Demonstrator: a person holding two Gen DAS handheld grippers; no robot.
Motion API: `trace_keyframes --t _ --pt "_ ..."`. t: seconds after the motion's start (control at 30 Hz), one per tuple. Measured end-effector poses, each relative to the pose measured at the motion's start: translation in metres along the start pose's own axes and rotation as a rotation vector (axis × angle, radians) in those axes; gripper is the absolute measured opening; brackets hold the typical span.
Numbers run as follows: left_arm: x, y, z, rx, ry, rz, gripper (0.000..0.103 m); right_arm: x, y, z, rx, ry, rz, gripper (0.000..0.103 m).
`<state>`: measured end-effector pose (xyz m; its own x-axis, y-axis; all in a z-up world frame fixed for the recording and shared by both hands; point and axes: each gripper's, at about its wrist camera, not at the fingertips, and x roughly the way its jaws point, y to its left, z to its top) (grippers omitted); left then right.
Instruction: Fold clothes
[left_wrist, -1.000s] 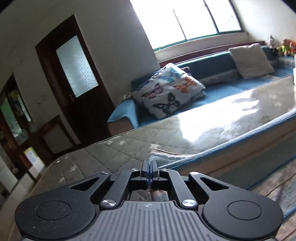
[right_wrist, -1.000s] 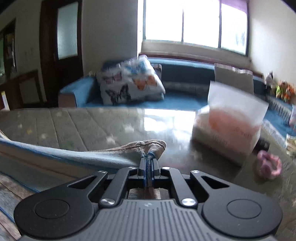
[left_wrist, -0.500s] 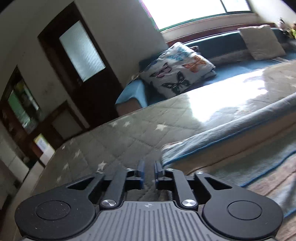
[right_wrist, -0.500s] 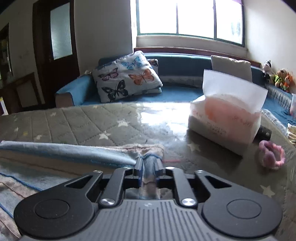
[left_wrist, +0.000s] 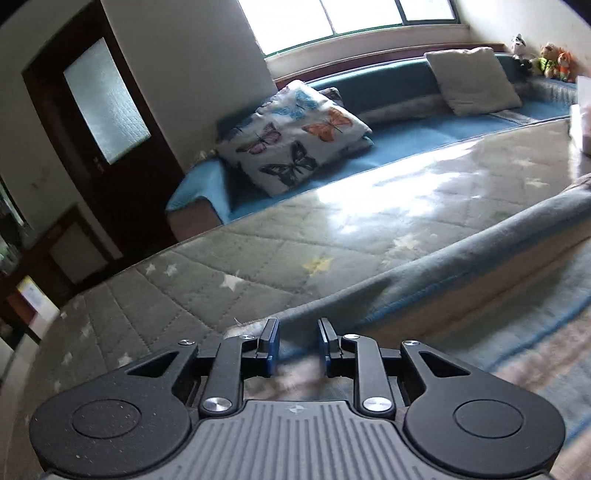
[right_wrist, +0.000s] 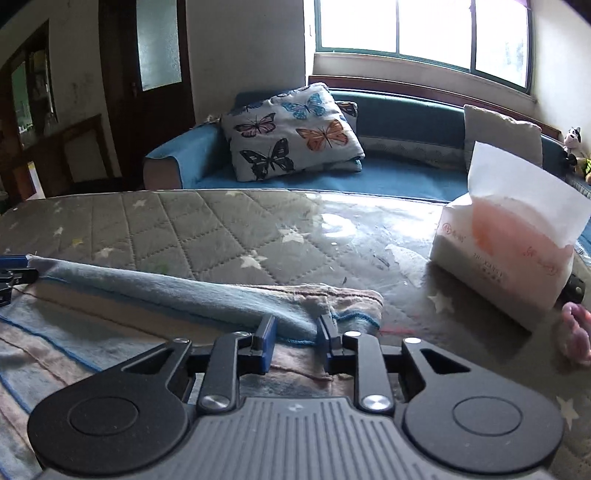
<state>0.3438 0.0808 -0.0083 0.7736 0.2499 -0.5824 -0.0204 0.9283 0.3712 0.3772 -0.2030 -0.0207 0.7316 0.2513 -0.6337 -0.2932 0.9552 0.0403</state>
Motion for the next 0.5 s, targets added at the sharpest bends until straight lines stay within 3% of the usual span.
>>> trace_keyframes --t 0.1,0.2,0.27,0.5 --pt "0.006 0.006 0.001 -0.054 -0.002 0.032 0.041 0.003 -0.001 -0.001 -0.001 0.005 0.001 0.026" --pt "0.004 0.016 0.004 -0.11 0.031 0.033 0.041 0.004 -0.001 0.001 0.009 0.017 0.005 0.027" --pt "-0.012 0.018 -0.001 -0.102 0.022 0.036 0.041 0.0 0.002 0.001 -0.003 0.029 0.017 0.035" --pt "-0.087 0.011 -0.038 -0.042 0.017 -0.007 0.042 -0.057 0.032 -0.02 -0.078 0.062 0.074 0.036"
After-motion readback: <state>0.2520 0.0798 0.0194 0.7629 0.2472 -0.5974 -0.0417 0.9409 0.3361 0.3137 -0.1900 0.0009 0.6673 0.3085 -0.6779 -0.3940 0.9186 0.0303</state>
